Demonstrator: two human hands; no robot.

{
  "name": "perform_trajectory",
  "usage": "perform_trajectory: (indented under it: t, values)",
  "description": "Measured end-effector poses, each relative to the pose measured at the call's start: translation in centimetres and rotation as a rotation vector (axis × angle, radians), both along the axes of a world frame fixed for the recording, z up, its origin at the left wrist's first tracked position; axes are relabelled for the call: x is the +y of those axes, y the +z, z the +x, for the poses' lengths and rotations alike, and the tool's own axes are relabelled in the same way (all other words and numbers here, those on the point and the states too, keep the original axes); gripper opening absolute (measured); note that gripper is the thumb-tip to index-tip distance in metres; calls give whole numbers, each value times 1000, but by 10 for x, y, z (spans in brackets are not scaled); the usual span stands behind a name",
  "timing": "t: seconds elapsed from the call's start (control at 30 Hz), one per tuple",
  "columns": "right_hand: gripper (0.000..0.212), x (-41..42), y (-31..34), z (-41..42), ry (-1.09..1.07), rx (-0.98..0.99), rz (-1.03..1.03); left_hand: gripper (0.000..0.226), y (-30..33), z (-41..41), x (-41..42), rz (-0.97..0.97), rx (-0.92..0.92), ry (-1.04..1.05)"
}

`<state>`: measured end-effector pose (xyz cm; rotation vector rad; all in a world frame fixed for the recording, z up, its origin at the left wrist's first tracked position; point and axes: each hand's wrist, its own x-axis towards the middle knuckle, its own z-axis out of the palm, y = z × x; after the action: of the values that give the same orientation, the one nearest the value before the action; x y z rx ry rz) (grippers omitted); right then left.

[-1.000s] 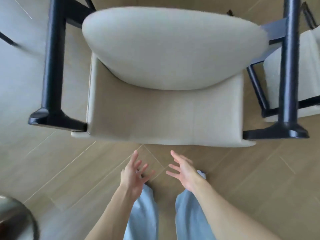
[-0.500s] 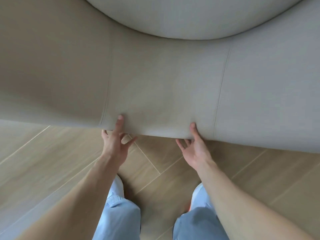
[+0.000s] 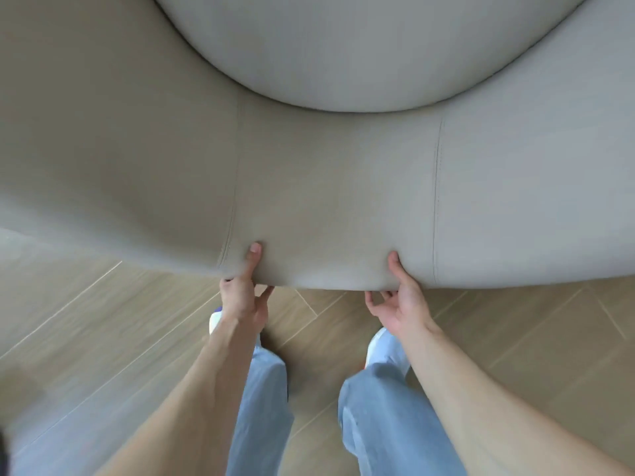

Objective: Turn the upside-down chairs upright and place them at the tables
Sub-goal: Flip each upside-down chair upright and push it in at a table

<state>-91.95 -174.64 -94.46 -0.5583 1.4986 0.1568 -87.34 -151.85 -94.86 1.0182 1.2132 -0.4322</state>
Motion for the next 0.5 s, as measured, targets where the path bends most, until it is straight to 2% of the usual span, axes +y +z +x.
perform_trajectory:
  t: [0.1,0.27,0.37,0.43,0.5]
  values:
    - [70,-8,93,-8,68,88,-31,63,90,-13,-12,55,116,56]
    - [47,-23,241,-4,211,205,-51,86,245,-11,-36,151,256,135]
    - [41,-36,315,18,243,228,-112,81,325,5,-49,146,301,156]
    - [52,-45,344,38,269,210,-177,78,358,21,-57,104,309,147]
    - [72,-56,377,72,312,176,-208,87,389,49,-66,33,268,133]
